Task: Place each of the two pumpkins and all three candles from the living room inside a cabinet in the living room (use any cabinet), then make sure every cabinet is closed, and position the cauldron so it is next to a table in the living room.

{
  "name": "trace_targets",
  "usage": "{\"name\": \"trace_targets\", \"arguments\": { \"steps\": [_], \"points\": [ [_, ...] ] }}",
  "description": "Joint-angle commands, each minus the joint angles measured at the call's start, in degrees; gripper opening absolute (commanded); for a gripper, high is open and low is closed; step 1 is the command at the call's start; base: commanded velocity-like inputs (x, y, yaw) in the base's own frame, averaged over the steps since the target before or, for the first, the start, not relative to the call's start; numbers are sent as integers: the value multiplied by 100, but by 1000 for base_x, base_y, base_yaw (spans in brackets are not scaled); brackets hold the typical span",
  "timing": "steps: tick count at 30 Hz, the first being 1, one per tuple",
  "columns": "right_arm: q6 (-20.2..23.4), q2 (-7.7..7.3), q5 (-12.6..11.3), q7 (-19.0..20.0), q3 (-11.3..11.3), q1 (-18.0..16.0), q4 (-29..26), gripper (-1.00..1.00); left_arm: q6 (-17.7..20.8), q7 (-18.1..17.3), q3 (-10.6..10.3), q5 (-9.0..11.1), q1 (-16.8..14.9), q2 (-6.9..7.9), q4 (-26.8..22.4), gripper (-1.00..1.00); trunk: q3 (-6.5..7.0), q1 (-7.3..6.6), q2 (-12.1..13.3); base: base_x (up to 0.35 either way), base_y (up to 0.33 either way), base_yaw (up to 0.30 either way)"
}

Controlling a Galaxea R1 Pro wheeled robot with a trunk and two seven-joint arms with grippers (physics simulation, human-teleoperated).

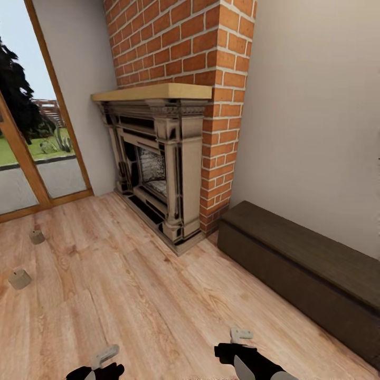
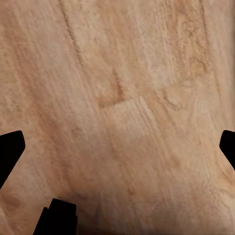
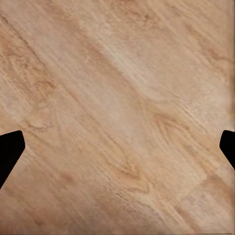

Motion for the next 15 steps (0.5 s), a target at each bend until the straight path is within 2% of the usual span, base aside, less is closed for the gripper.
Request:
{"name": "trace_targets", "arguments": {
  "steps": [1, 5, 12, 15],
  "points": [
    [29, 0, -48, -36, 49, -1, -12, 100, 40, -2, 36, 18, 1, -1, -13, 100, -12, -1, -2, 0, 0, -206],
    [27, -2, -48, -36, 49, -2, -12, 100, 40, -2, 35, 18, 1, -1, -13, 100, -40, -1, -2, 19, 11, -206],
    [26, 1, -48, -36, 49, 0, -12, 100, 40, -2, 33, 18, 1, -9, -13, 100, -89, -1, -2, 203, 120, -200],
    [26, 0, -48, -36, 49, -1, -12, 100, 40, -2, 33, 16, 1, -10, -13, 100, -110, -1, -2, 81, 22, -198]
  ]
}}
